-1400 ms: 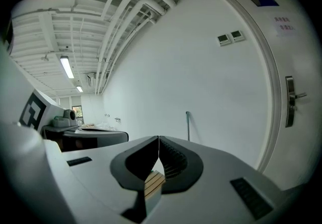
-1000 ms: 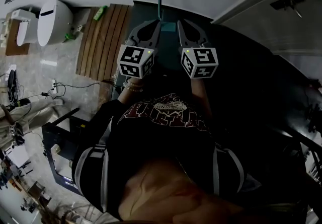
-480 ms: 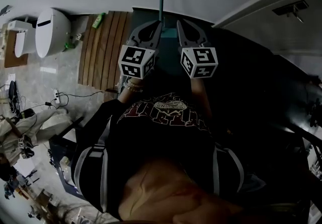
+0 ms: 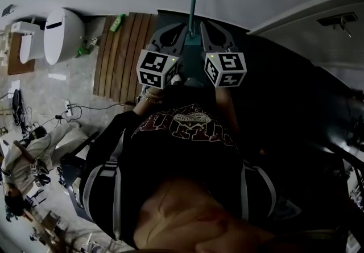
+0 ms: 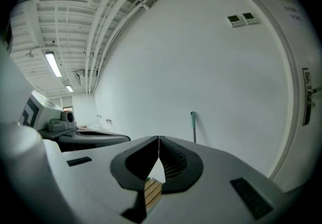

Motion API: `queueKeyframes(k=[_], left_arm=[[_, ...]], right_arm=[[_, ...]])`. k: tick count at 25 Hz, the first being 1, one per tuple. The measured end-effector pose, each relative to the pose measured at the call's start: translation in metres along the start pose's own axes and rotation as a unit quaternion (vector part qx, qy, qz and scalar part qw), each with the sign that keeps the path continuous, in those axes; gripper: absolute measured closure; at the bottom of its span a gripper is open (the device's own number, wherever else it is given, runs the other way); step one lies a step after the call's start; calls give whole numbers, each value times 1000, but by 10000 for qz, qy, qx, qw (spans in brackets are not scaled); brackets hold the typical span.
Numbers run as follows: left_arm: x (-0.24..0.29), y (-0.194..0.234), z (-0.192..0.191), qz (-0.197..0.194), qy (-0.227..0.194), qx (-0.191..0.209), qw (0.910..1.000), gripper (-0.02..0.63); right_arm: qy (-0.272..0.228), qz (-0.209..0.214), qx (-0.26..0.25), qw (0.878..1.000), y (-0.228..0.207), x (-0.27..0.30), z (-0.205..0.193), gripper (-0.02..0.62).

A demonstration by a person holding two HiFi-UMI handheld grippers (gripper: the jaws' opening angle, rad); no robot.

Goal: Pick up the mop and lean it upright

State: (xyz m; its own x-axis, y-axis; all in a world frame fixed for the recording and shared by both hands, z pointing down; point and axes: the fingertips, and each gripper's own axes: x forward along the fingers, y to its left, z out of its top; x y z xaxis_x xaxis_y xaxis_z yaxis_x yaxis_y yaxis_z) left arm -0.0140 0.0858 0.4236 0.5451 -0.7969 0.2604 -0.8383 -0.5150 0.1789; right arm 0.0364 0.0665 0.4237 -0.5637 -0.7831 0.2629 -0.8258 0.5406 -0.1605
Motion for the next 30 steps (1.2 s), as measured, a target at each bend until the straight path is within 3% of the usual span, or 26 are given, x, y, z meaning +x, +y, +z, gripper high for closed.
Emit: queueKeyframes(k=[8,30], left_arm=[[14,24,9,188,-53,-95,9998,566],[132,64,43,1054,-98,-407,9935,566]], right_arm=[[-11,97,-97,9999,-7,25,11,577],[360,892,-168,9952,-107,117,39,577]])
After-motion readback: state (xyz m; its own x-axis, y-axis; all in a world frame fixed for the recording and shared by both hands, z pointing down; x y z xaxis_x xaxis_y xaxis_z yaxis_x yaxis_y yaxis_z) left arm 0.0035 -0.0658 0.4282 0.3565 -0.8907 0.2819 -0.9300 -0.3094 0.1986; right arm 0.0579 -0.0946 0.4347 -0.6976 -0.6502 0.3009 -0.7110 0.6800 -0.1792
